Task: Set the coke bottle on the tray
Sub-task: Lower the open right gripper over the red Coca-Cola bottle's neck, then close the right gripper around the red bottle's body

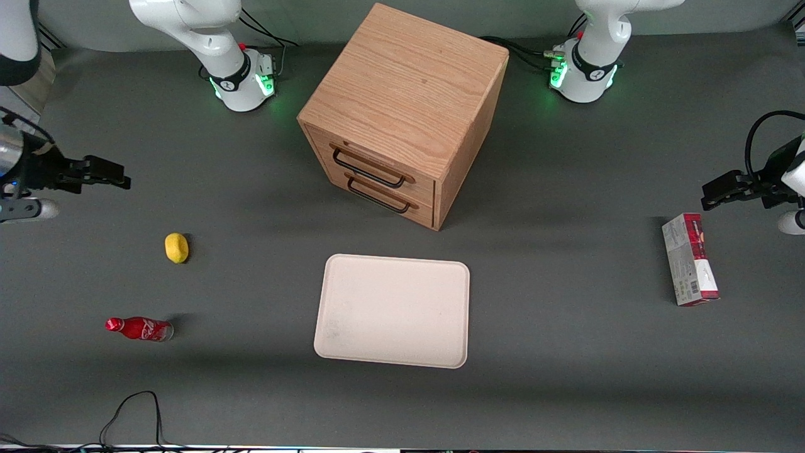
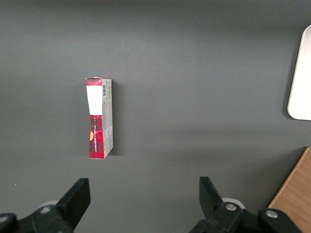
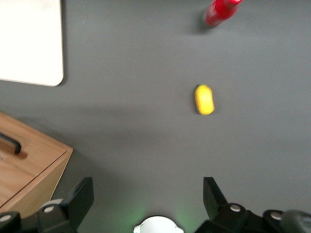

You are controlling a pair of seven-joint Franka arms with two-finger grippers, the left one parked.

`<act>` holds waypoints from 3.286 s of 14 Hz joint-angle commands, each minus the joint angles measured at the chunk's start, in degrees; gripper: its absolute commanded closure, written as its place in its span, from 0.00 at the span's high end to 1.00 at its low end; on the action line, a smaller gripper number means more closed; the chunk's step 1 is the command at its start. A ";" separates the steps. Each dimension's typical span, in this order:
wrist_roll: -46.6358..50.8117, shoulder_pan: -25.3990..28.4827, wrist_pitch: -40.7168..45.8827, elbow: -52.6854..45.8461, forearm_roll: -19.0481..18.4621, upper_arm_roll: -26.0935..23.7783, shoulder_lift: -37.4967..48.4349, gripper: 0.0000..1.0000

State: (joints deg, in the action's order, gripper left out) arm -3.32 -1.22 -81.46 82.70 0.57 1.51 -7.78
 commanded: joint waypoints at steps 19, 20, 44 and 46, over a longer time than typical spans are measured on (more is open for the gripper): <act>-12.24 -10.21 -26.10 -11.26 3.03 0.07 -28.43 1.00; -12.24 -10.12 -27.86 -9.59 3.04 0.07 -28.35 1.00; -11.71 -8.45 -37.01 -7.55 2.95 -0.19 -32.56 0.00; -11.71 -8.45 -37.01 -7.55 2.95 -0.11 -32.48 0.00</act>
State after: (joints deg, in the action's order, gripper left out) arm -14.51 -9.80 -117.97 74.95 2.43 1.12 -40.54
